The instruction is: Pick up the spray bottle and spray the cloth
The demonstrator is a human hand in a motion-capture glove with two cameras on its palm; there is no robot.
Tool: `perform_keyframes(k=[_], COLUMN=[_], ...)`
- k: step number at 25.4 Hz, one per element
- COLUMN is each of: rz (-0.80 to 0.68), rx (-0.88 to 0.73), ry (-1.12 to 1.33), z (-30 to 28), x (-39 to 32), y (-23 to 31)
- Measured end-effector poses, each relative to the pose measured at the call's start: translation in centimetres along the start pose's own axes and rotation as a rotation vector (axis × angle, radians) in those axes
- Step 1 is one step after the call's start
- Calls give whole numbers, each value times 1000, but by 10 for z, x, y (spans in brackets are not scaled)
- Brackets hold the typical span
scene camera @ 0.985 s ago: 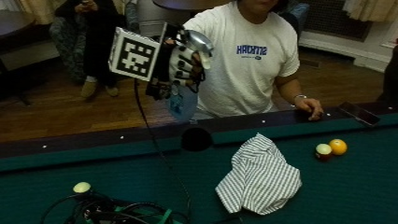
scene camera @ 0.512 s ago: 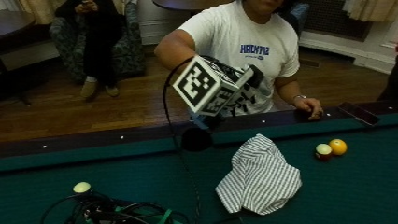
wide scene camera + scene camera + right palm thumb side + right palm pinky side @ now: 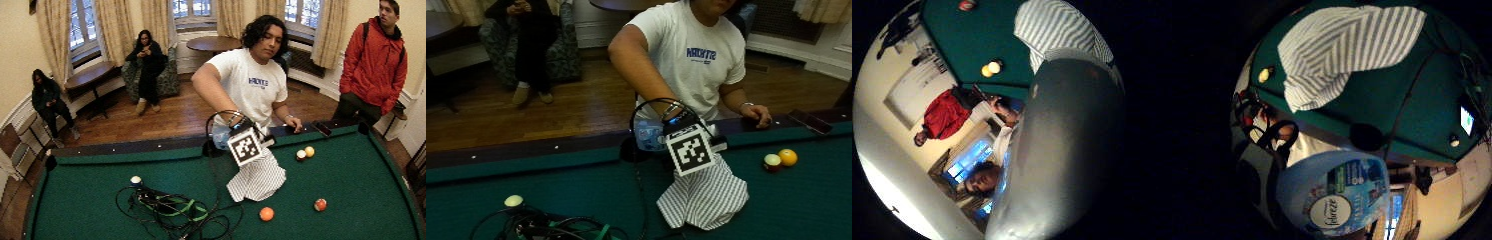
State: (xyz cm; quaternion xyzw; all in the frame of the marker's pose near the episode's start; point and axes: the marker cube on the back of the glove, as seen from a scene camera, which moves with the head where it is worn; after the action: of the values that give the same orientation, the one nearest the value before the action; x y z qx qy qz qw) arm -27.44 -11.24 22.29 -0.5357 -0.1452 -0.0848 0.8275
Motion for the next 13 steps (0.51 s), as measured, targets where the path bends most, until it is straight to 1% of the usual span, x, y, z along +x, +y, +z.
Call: perform_keyframes(k=[6,13], rz=[154,210], rx=[-147,-228], ry=[91,139], z=[36,61], x=[18,26], y=[-31,-51])
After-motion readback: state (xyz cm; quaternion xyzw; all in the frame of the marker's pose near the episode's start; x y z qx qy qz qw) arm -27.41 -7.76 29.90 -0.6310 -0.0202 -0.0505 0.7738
